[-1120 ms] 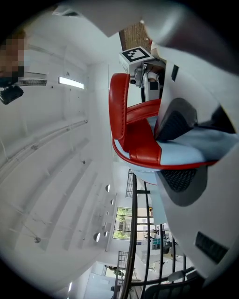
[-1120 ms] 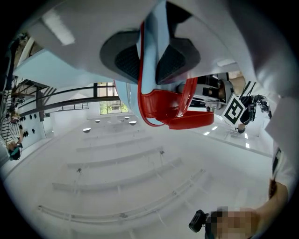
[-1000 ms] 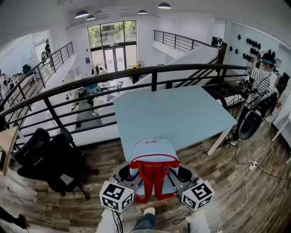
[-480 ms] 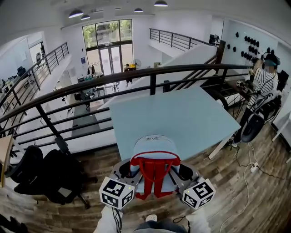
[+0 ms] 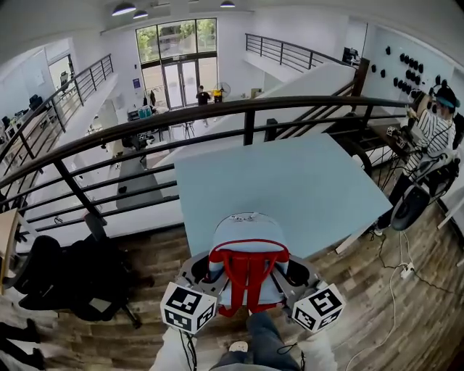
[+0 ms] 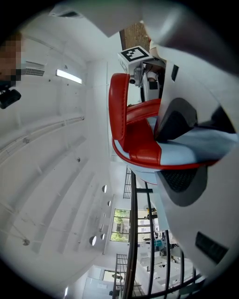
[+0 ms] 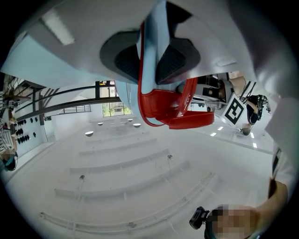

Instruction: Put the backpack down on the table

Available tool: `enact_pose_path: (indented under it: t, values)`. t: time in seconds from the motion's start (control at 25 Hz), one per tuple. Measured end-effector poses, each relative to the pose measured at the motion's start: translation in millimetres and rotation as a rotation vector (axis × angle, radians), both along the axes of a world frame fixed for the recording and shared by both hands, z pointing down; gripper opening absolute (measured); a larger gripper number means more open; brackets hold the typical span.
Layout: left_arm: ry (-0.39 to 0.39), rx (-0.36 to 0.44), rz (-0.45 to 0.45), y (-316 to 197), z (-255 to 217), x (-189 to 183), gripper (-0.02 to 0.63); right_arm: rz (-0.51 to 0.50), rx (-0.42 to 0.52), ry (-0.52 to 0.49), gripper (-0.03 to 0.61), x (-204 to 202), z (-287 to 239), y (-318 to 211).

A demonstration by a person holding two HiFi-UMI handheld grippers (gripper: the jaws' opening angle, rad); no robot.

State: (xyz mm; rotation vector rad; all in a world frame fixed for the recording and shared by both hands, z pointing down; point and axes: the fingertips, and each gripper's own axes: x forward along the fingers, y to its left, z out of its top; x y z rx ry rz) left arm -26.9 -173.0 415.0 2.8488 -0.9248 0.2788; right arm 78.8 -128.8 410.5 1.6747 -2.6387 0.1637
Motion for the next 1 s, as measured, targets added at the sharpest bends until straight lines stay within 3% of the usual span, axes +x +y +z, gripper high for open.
enact_pose_path:
  t: [1.0]
  values:
    - [-0.014, 0.016, -0.203, -228, -3, 89, 0.167, -0.199, 0.005, 0.017, 0.115, 96, -2, -252]
